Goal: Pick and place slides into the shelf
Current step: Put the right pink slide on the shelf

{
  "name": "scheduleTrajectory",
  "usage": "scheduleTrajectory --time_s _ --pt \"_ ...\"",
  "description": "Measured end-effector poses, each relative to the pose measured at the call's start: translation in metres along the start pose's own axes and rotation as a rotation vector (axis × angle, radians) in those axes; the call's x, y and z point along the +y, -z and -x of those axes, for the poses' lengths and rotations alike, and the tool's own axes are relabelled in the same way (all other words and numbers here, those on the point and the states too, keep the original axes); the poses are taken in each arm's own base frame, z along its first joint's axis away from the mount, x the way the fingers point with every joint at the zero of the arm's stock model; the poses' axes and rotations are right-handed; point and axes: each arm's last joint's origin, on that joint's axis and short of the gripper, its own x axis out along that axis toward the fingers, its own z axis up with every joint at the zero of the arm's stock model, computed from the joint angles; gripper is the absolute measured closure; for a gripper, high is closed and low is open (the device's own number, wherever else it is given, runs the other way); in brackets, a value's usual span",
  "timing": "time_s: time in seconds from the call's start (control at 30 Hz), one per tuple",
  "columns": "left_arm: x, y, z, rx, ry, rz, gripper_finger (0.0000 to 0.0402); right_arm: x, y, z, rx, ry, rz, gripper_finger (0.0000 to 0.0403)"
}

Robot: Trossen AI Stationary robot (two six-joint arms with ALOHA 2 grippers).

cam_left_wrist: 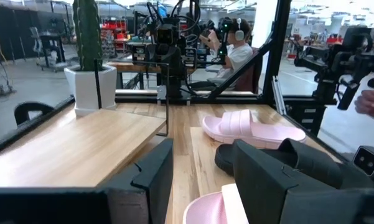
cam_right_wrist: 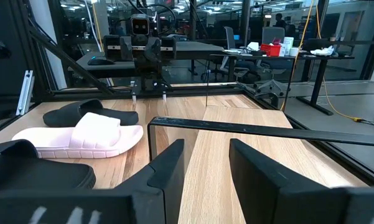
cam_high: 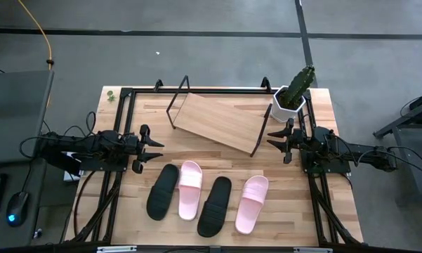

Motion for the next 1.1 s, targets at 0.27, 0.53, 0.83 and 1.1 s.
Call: scheduleTrajectory --time_s 0.27,0.53,0.83,1.1 --pt "0.0001 0.0009 0.0 0.01 -0.001 -0.001 0.0252 0.0 0.0 0.0 0.0 0.0 0.0 0.0286" --pt "0.0 0.0009 0.0 0.01 0.0 -0.002 0.0252 0.0 -0.0001 0.0 0.0 0.0 0.0 0.0286" --pt "0.0 0.0009 0.0 0.01 0.0 -0.002 0.0252 0.0 -0.0001 0.0 0.0 0.0 0.0 0.0286" --pt "0.0 -0.0005 0.0 -0.006 0.0 -0.002 0.0252 0.0 -0.0001 0.0 0.0 0.0 0.0 0.0286"
